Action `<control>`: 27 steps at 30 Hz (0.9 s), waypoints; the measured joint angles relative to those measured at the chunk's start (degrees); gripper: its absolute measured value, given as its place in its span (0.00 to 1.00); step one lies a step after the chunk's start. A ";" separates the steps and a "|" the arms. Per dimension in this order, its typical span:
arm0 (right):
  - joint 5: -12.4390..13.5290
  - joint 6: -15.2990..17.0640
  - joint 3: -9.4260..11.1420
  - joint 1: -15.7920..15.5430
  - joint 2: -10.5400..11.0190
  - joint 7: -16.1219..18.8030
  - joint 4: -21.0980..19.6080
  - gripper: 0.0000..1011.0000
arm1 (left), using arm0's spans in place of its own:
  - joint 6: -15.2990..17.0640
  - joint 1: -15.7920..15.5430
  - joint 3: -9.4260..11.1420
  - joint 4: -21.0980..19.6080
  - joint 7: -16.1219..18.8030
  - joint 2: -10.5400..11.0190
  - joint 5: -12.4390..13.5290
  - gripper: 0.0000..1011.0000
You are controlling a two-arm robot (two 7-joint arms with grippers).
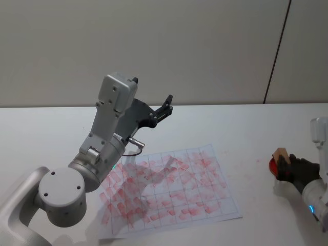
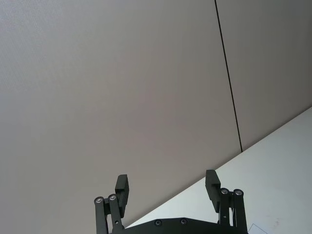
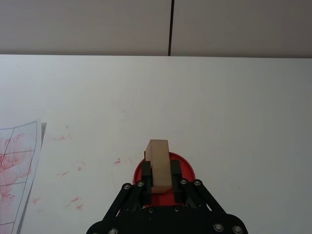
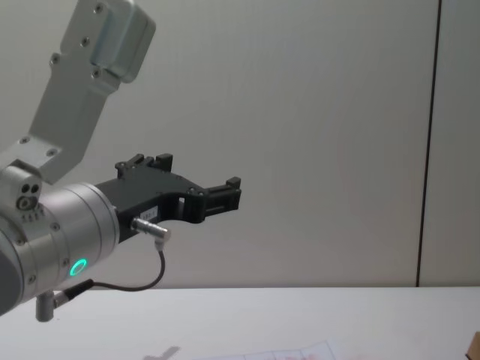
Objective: Use the one hand to pick up the stamp and affix it onto the A4 paper.
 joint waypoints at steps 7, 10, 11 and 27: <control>-0.10 -1.46 0.23 -0.06 -0.05 0.81 -0.64 0.22 | 0.00 0.00 0.00 0.00 0.00 0.00 0.00 0.99; -0.10 -1.70 0.33 -0.10 -0.05 1.06 -1.29 0.22 | 0.00 0.00 0.00 0.00 0.00 0.00 0.00 0.99; -0.08 -1.75 0.36 -0.11 -0.05 1.15 -1.51 0.22 | 0.00 0.00 0.00 0.00 0.00 0.00 0.00 0.99; 0.75 -0.21 0.33 0.03 -0.19 5.88 -4.71 0.22 | 0.00 0.00 0.00 0.00 0.00 0.00 0.00 0.99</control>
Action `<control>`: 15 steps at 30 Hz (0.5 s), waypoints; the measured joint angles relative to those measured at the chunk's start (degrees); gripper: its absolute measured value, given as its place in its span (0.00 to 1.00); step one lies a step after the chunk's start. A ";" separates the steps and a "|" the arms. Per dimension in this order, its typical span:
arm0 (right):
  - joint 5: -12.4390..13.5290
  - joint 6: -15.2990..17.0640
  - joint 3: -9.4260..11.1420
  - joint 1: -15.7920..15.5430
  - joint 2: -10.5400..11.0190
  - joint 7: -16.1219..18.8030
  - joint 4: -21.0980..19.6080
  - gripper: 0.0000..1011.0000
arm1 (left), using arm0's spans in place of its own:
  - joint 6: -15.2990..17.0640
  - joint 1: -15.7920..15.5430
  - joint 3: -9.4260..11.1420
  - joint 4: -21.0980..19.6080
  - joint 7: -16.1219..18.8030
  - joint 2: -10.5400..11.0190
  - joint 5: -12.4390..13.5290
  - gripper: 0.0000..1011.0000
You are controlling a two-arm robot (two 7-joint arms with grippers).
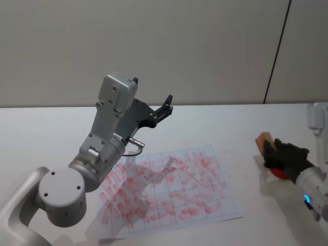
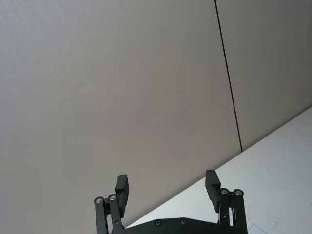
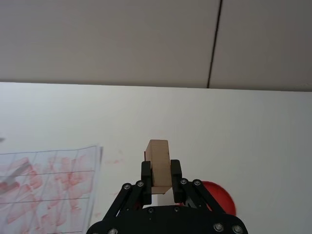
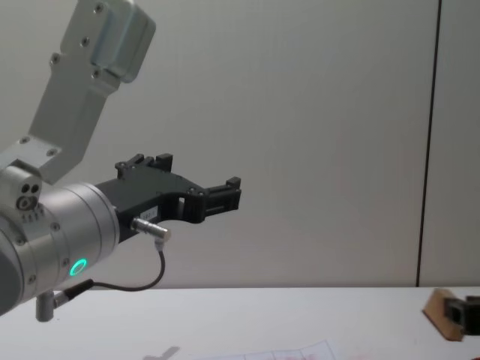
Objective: Use the one hand to pick up the stamp and affix it onto the A4 paper.
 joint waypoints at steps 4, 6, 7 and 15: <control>-0.75 1.25 -0.79 0.50 -0.57 2.41 -0.32 0.22 | 0.00 0.00 0.00 0.00 0.00 0.00 0.00 0.99; -1.40 1.95 -1.39 0.91 -1.02 3.51 -0.36 0.22 | 0.00 0.00 0.00 0.00 0.00 0.00 0.00 0.99; -1.75 2.33 -1.66 1.11 -1.26 4.08 -0.36 0.22 | 0.00 0.00 0.00 0.00 0.00 0.00 0.00 0.99; -4.95 6.20 -4.03 3.01 -3.42 7.82 -0.12 0.22 | 0.00 0.00 0.00 0.00 0.00 0.00 0.00 0.99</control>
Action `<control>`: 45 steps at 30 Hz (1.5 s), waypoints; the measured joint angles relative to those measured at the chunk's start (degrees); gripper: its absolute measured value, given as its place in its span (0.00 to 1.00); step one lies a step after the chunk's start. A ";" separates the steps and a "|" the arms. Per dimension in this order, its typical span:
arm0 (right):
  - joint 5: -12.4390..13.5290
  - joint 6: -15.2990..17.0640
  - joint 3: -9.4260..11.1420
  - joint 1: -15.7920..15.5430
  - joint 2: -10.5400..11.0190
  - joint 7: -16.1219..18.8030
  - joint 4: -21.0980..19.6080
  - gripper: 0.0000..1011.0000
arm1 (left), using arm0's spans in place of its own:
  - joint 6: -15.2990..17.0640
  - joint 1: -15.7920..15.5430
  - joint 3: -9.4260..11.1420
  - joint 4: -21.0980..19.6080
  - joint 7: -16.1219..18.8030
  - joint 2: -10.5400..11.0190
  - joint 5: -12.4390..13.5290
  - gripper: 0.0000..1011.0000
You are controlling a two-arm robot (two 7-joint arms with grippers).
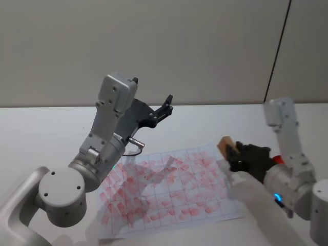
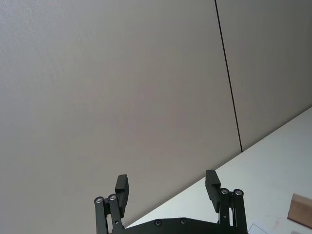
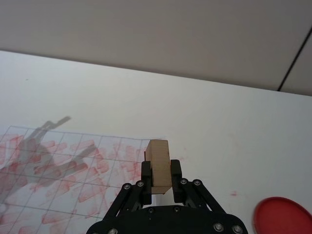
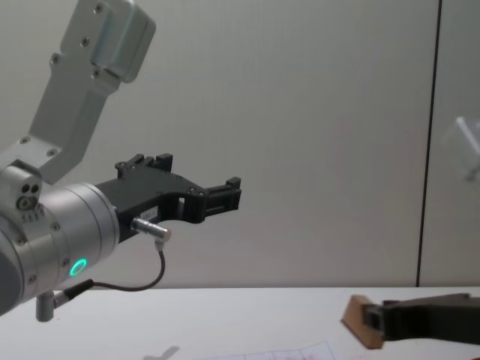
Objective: Use the one hand to pick up the stamp and affix it onto the A4 paper.
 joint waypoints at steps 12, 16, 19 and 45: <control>-4.52 7.41 -2.57 2.23 -2.14 3.51 0.21 0.22 | 0.00 0.00 0.00 0.00 0.00 0.00 0.00 0.99; -5.67 9.24 -2.89 2.44 -2.21 4.10 0.02 0.22 | 0.00 0.00 0.00 0.00 0.00 0.00 0.00 0.99; -6.35 10.46 -3.01 2.47 -2.17 4.50 -0.20 0.22 | 0.00 0.00 0.00 0.00 0.00 0.00 0.00 0.99; -12.97 12.54 -5.86 3.32 -3.38 8.90 1.20 0.22 | 0.00 0.00 0.00 0.00 0.00 0.00 0.00 0.99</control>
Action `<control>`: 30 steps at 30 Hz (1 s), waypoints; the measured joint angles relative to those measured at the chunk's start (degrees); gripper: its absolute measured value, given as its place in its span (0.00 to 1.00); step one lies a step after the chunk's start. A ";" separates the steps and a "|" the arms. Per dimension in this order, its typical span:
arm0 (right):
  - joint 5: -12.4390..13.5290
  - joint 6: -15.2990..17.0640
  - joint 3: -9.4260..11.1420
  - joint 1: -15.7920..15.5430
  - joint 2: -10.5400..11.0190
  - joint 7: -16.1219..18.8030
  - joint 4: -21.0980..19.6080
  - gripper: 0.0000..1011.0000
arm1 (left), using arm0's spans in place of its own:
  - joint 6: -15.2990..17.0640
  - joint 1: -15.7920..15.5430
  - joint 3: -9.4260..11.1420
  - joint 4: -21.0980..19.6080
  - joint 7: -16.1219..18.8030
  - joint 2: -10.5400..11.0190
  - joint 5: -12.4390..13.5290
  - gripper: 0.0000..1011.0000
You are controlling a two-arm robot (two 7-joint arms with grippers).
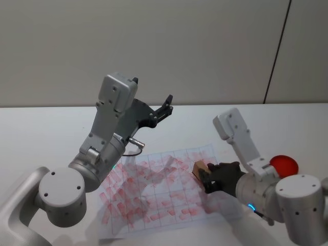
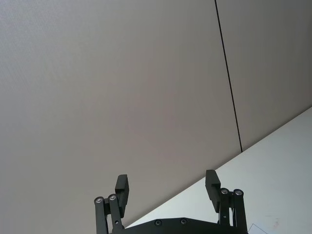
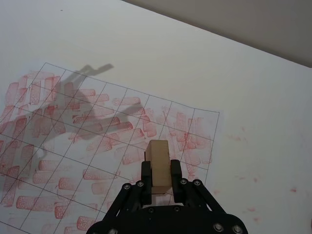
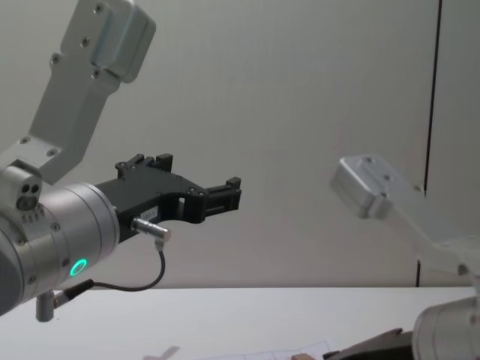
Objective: Use the one hand to pick up the stamp and affix it onto the A4 paper.
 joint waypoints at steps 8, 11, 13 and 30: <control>-3.42 -1.35 -1.02 0.49 -0.51 0.31 1.19 0.22 | 0.00 0.00 0.00 0.00 0.00 0.00 0.00 0.99; -4.79 -2.05 -1.38 0.67 -0.68 0.30 1.77 0.22 | 0.00 0.00 0.00 0.00 0.00 0.00 0.00 0.99; -5.66 -2.54 -1.63 0.82 -0.82 0.21 2.24 0.22 | 0.00 0.00 0.00 0.00 0.00 0.00 0.00 0.99; -8.91 -6.02 -2.55 1.72 -1.93 -0.04 6.08 0.22 | 0.00 0.00 0.00 0.00 0.00 0.00 0.00 0.99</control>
